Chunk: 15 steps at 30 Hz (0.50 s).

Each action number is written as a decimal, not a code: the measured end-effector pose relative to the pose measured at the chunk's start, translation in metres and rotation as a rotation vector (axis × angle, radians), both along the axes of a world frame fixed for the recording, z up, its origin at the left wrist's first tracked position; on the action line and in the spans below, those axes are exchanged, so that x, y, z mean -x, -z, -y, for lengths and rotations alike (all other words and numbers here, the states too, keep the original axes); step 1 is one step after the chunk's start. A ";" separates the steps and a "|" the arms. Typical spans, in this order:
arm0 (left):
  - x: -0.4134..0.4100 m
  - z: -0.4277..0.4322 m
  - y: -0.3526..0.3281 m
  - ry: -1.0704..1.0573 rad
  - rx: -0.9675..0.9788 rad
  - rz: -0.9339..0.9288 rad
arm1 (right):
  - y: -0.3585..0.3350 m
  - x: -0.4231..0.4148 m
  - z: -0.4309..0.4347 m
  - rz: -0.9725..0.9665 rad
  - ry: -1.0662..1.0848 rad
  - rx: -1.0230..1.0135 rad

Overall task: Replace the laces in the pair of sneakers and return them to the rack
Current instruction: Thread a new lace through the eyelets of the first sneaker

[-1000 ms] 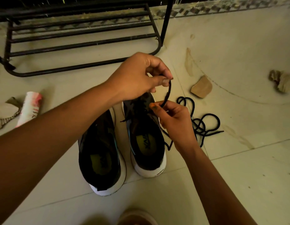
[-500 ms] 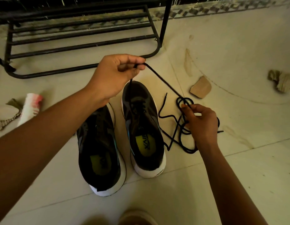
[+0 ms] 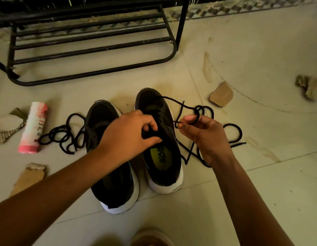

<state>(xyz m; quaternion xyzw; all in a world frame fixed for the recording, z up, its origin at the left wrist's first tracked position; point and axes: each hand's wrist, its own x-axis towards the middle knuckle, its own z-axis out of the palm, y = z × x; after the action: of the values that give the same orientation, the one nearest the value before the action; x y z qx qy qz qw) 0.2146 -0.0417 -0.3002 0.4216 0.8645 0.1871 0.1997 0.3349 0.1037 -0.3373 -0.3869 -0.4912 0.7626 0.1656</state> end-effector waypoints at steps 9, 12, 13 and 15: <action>-0.024 0.006 0.034 -0.021 -0.103 -0.329 | 0.001 0.006 0.006 0.088 -0.192 -0.319; -0.031 0.006 0.040 -0.072 -0.122 -0.316 | 0.002 0.007 0.006 0.130 -0.246 -0.449; -0.032 0.005 0.041 -0.087 -0.131 -0.311 | 0.001 0.008 0.006 0.136 -0.262 -0.486; -0.033 0.003 0.043 -0.123 -0.158 -0.283 | -0.001 0.009 0.006 0.131 -0.294 -0.547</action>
<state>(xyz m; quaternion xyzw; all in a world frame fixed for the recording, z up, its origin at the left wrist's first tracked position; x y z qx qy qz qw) 0.2472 -0.0446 -0.3436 0.4042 0.8909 0.2050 0.0306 0.3262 0.0973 -0.3361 -0.3011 -0.7385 0.5914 0.1195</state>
